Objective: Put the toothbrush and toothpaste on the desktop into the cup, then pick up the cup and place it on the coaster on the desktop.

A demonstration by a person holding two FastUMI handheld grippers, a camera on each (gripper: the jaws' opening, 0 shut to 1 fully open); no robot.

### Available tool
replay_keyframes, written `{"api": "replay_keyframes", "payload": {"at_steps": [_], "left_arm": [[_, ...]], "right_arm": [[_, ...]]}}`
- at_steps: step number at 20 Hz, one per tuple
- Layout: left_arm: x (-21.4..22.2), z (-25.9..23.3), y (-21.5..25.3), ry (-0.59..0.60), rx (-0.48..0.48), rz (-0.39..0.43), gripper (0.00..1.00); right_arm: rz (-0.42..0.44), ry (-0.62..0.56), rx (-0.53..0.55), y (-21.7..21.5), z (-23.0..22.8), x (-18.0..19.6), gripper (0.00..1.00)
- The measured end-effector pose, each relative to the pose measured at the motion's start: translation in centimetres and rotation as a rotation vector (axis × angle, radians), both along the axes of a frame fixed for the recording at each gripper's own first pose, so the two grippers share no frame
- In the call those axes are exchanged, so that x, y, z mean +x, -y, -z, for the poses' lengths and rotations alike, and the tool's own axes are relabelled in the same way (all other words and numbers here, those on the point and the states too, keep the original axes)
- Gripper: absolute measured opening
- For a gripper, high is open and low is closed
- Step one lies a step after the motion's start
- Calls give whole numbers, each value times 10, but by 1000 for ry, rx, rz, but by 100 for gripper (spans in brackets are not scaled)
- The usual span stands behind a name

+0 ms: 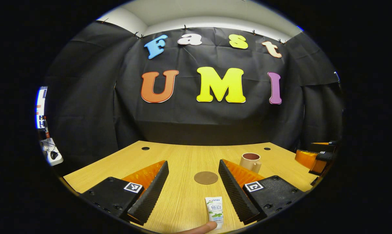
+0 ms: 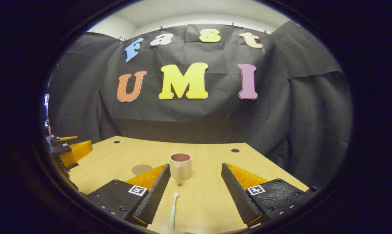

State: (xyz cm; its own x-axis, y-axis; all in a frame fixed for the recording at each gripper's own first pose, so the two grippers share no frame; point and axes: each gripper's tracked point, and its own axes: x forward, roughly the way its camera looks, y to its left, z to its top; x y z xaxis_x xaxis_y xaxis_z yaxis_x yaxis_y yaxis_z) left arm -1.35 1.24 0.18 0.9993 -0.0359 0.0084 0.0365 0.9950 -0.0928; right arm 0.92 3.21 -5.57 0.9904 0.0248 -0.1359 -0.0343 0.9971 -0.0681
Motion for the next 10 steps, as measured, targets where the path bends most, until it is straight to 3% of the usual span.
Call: {"api": "replay_keyframes", "payload": {"at_steps": [4,10], "left_arm": [[0,5,5,-10,17,6,98],[1,25,7,-53,16,19,98]], "right_arm": [[13,-83,-9,-3,38,9,95],[-22,-316,10,-22,116,18,91]]}}
